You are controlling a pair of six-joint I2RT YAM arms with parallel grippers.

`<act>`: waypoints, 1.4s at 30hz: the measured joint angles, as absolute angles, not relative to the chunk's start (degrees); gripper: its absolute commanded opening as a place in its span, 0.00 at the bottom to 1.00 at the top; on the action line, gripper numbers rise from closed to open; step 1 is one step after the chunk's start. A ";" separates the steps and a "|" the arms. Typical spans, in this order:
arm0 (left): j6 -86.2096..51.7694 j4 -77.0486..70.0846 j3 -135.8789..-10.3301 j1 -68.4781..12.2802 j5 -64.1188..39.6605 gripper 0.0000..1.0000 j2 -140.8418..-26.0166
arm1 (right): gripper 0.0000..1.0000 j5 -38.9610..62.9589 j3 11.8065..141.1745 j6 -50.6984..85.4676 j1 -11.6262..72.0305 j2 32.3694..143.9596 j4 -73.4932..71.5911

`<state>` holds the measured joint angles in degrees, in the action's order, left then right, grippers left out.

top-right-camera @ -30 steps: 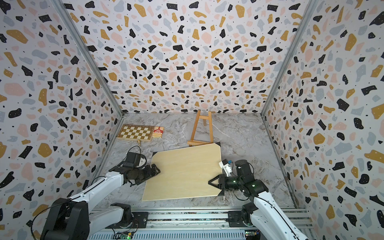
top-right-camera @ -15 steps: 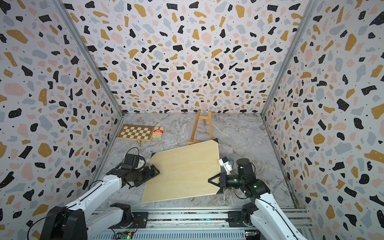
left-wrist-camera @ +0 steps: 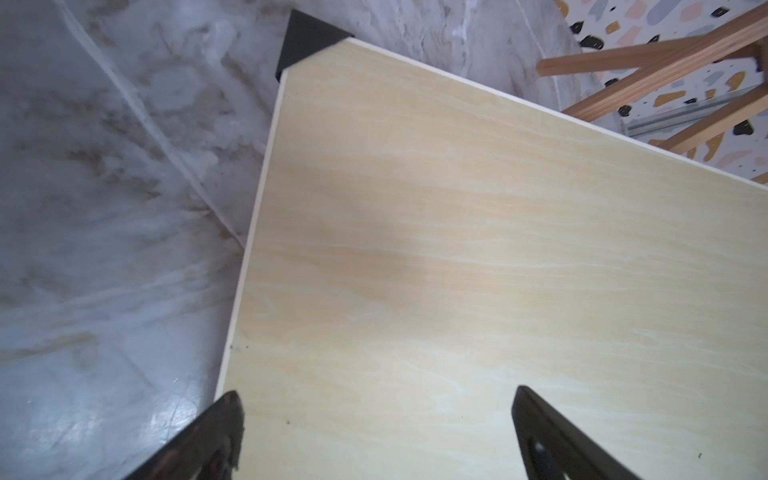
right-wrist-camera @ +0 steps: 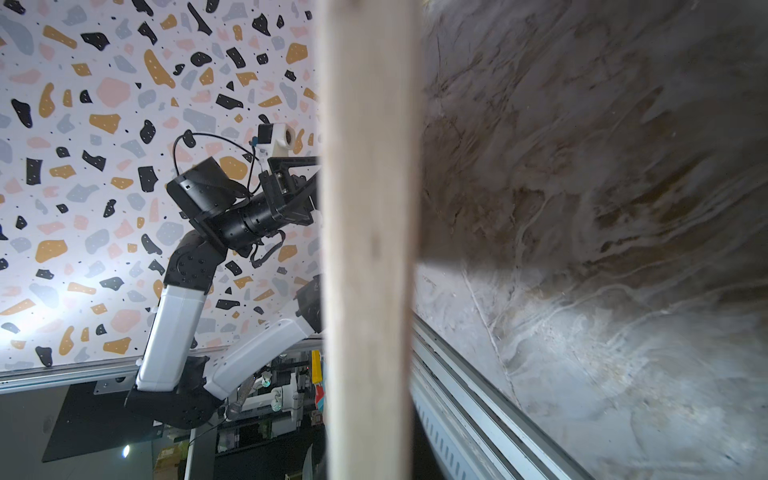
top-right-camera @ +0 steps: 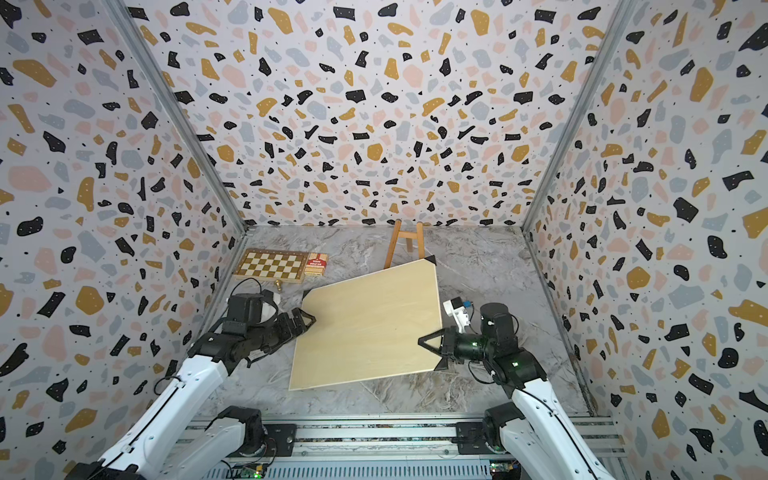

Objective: Assemble the easel
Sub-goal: Pick up the drawing board from the center of the board.

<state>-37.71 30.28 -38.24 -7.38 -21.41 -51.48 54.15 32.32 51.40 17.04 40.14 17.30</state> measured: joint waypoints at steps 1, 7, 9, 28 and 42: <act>-37.41 30.65 -39.16 -6.63 -22.04 0.99 -51.35 | 0.00 54.15 33.17 51.62 16.84 40.47 17.15; -35.55 32.40 -42.78 -1.61 -26.44 0.99 -51.09 | 0.00 54.74 37.30 54.17 15.86 41.50 14.90; -35.09 33.01 -43.81 0.38 -28.08 0.99 -51.09 | 0.00 55.27 38.76 55.16 15.35 42.22 13.85; -45.12 13.30 -50.02 10.98 -49.54 1.00 -58.67 | 0.00 59.66 52.56 57.01 10.63 50.57 5.39; -52.12 -4.62 -50.17 11.16 -63.18 0.82 -64.42 | 0.00 61.82 54.19 58.43 9.82 51.40 2.68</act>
